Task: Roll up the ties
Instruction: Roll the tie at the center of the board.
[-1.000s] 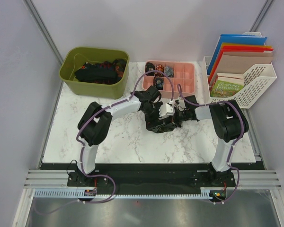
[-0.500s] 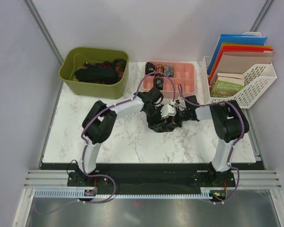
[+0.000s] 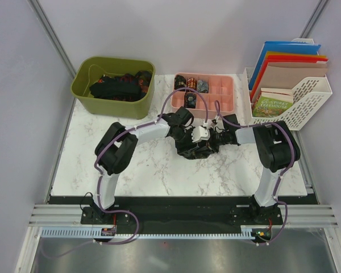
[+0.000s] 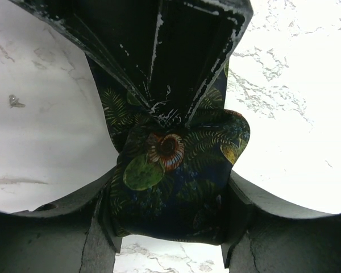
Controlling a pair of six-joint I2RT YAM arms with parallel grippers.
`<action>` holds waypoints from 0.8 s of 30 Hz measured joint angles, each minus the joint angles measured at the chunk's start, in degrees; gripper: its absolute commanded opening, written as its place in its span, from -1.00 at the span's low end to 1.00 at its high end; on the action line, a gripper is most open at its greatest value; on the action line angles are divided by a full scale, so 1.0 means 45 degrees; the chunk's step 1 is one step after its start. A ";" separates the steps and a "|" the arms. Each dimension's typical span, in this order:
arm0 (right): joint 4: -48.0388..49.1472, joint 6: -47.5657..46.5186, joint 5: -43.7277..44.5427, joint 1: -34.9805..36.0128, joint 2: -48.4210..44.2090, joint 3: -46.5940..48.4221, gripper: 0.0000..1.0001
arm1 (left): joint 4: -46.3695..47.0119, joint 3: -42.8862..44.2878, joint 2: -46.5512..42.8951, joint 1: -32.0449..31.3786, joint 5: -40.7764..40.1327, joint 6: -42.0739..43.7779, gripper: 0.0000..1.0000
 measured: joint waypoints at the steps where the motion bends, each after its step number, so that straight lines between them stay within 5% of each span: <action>1: -0.0053 0.0029 -0.0015 -0.0015 0.0000 0.0029 -0.25 | 0.0194 -0.0185 -0.0097 0.0010 -0.0005 -0.0034 -0.48; 15: -0.0617 0.0024 -0.0219 -0.0121 0.0078 0.0384 -0.22 | 0.1433 -0.1243 -0.0622 0.0078 -0.0199 -0.0364 -0.71; 24: 0.0607 0.0452 -0.0083 -0.0185 -0.0559 -0.0432 -0.03 | 0.1200 -0.1025 -0.0510 0.0029 -0.0495 -0.0330 -0.78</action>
